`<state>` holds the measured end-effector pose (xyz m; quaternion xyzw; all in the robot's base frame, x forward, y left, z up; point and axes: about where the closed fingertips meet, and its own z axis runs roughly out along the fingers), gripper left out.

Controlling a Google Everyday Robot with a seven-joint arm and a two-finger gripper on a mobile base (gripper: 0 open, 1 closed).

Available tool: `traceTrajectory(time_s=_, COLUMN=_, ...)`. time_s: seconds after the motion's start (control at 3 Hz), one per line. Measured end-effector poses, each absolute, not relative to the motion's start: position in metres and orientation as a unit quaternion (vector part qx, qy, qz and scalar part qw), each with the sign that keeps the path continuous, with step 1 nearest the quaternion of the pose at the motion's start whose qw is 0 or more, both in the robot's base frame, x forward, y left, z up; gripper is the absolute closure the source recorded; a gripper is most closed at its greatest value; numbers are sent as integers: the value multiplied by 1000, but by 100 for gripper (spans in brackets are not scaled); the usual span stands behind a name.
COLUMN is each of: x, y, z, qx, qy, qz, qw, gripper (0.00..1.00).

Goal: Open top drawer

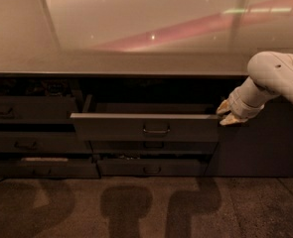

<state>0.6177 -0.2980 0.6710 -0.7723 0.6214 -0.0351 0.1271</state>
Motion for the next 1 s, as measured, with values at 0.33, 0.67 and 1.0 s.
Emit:
traceTrajectory(time_s=0.33, x=618, y=-298, z=673, qx=-772, qy=621, qz=-35, qw=127, gripper=100)
traceTrajectory(time_s=0.67, x=612, y=-300, z=670, qx=-774, qy=620, qz=-35, qw=127, gripper=100)
traceTrajectory(time_s=1.0, x=606, y=-301, z=672, qx=-775, qy=618, qz=-35, qw=128, gripper=100)
